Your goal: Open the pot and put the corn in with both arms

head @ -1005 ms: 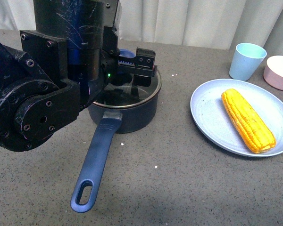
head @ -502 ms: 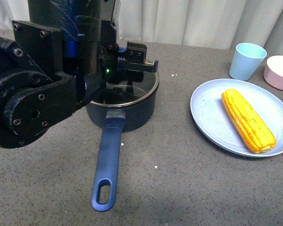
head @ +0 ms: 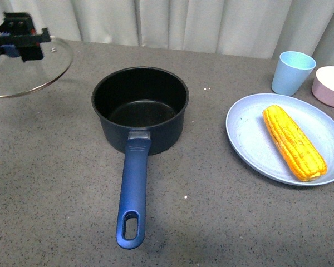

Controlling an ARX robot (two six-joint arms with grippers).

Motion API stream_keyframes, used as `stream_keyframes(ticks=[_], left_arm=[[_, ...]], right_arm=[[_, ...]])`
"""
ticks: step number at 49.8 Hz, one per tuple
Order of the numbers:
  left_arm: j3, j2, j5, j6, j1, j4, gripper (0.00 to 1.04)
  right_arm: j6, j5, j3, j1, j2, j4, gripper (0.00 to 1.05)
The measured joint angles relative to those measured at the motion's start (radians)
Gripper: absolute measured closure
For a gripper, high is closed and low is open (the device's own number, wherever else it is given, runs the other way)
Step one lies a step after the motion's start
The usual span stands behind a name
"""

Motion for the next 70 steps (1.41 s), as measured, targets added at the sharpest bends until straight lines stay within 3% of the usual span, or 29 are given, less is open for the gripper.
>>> stream_keyframes(ticks=[6, 36, 41, 47, 70], left_arm=[[0.0, 0.077, 0.009, 0.016, 0.051, 0.006, 0.41], [0.0, 0.219, 0.077, 0.024, 0.031, 0.0, 0.41], [0.0, 0.218, 0.08, 0.026, 0.027, 0.0, 0.2], [-0.002, 0.204, 0.084, 0.024, 0.029, -0.006, 0.05], [-0.241, -0.187, 0.158, 0.051, 0.06, 0.004, 0.06]], right_arm=[[0.0, 0.0, 0.0, 0.0, 0.0, 0.0, 0.09], [0.0, 0.0, 0.0, 0.0, 0.0, 0.0, 0.09], [0.0, 0.0, 0.0, 0.0, 0.0, 0.0, 0.09], [0.0, 0.0, 0.0, 0.0, 0.0, 0.0, 0.09], [0.0, 0.0, 0.0, 0.0, 0.0, 0.0, 0.09]])
